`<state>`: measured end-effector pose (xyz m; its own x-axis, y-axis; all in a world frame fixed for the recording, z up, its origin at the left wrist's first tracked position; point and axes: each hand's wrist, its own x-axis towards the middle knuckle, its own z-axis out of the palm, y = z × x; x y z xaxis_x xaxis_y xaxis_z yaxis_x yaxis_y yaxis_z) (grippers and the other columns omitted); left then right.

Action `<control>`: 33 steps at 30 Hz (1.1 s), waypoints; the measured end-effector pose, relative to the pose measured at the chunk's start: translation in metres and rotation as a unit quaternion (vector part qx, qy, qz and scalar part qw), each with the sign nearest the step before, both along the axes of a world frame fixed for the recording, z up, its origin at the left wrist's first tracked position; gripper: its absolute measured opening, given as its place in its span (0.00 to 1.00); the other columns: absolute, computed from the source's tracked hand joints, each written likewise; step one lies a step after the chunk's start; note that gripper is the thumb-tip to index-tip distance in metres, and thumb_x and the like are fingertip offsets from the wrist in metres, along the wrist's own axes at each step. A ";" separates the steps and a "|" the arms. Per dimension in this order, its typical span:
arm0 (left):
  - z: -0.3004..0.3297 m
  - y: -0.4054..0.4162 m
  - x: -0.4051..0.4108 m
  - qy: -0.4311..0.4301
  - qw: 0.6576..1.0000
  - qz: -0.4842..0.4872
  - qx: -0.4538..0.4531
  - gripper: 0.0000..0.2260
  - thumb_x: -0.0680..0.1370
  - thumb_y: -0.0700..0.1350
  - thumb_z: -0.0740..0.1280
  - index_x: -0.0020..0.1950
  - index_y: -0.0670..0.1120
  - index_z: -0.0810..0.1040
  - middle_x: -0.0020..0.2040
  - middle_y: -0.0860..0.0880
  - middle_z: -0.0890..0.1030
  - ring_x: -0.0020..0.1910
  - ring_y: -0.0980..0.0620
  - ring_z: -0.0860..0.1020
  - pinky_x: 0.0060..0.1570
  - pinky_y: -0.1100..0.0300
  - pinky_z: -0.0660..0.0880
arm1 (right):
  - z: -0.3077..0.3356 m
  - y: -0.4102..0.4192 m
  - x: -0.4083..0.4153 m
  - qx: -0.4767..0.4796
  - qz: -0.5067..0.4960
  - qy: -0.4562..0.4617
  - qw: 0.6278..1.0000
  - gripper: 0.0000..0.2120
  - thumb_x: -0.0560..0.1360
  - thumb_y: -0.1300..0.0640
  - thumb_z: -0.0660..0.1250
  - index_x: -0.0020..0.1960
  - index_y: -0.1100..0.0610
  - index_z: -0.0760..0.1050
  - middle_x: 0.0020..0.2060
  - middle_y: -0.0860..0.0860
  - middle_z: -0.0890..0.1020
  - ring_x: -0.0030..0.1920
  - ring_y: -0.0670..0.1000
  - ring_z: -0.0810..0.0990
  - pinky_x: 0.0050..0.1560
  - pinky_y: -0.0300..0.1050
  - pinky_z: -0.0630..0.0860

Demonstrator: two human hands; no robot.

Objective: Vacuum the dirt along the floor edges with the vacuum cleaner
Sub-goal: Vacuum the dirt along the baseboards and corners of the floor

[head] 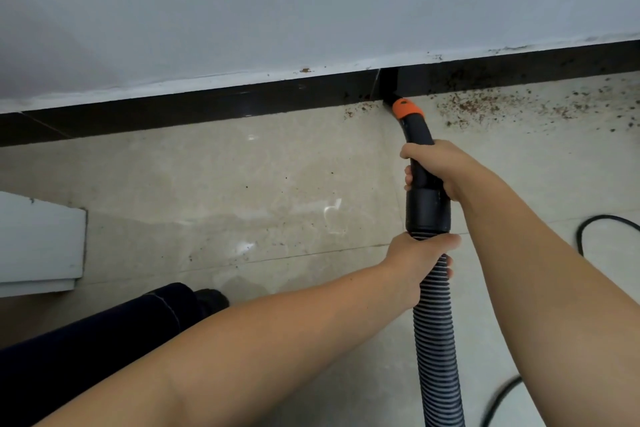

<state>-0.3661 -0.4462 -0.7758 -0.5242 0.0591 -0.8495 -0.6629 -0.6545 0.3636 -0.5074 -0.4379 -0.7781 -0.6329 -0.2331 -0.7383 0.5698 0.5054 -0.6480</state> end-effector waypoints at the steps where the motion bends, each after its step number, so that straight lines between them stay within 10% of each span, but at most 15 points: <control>1: 0.000 0.001 0.002 0.002 1.000 0.003 -0.002 0.09 0.75 0.40 0.71 0.51 0.42 0.74 0.34 0.46 0.75 0.29 0.51 0.74 0.31 0.62 0.75 | 0.000 -0.001 0.001 0.000 0.006 -0.001 1.000 0.07 0.74 0.62 0.66 0.49 0.61 0.69 0.26 0.55 0.76 0.21 0.50 0.75 0.25 0.43 0.77; 33: 0.002 -0.014 0.024 0.000 0.999 0.036 -0.015 0.09 0.75 0.41 0.71 0.52 0.43 0.75 0.36 0.46 0.76 0.31 0.51 0.75 0.31 0.62 0.76 | 0.003 -0.027 0.024 0.002 0.052 0.003 0.999 0.08 0.74 0.62 0.66 0.51 0.60 0.69 0.30 0.55 0.76 0.24 0.50 0.76 0.30 0.44 0.78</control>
